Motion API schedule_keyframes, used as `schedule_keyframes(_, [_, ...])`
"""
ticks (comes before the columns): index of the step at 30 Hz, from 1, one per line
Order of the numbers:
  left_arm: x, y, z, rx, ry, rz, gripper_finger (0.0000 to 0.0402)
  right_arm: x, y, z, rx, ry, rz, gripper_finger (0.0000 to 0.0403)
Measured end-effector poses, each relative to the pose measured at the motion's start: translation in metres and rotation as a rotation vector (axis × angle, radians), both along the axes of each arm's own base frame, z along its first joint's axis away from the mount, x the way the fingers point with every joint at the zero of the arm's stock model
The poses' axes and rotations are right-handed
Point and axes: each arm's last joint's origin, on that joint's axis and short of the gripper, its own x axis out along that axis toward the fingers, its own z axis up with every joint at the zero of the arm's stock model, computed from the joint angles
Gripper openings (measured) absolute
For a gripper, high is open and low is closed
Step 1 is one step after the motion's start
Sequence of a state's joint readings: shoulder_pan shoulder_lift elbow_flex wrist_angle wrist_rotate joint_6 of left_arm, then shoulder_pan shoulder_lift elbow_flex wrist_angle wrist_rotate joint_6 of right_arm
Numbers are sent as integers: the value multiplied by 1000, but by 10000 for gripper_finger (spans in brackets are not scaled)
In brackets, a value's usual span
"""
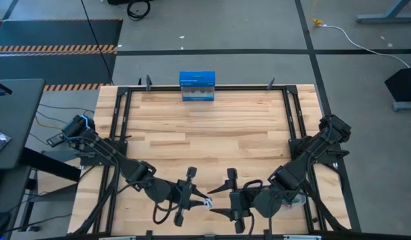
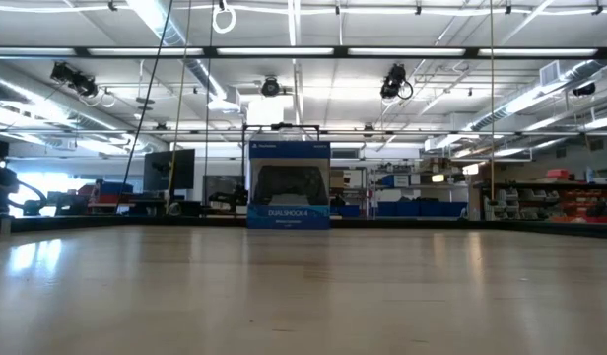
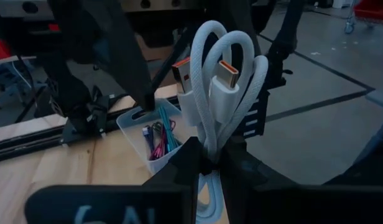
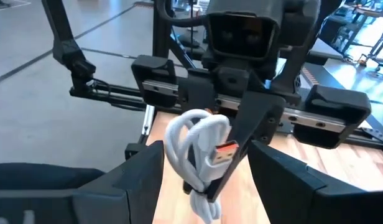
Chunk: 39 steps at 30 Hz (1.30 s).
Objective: Pick and place USB-C Cables
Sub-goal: Put the white charger cable into the transparent bin
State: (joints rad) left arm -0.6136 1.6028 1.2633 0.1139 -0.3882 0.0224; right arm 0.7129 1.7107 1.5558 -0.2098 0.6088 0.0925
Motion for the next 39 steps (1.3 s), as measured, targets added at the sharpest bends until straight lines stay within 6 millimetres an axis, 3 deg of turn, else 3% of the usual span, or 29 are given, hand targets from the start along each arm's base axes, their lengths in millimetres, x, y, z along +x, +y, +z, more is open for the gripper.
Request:
schedule_keyframes(6, [0, 0, 1, 9, -12, -3, 49, 3, 0, -3, -25, -5, -18, 208])
schedule_keyframes(8, [0, 0, 1, 7, -15, -3, 50, 4, 1, -4, -35, -3, -16, 165])
schedule_keyframes(12, [0, -1, 1, 5, -11, -16, 51, 4, 1, -5, -61, -2, -6, 39])
schedule_keyframes(13, [0, -1, 1, 4, -10, -26, 52, 4, 1, -5, -75, -2, -2, 28])
schedule_keyframes(18, [0, 0, 1, 6, -14, -9, 76, 3, 1, -5, -92, -8, -18, 28])
schedule_keyframes(28, [-11, 4, 0, 69, 60, 81, 177, -6, 4, -12, -95, 66, -57, 28])
schedule_keyframes(33, [-31, 14, -8, 95, 260, 146, 204, -33, -12, -13, -89, 322, -95, 28])
schedule_keyframes(39, [-46, 17, -17, 92, 411, 177, 199, -65, -32, -27, -62, 813, -143, 28])
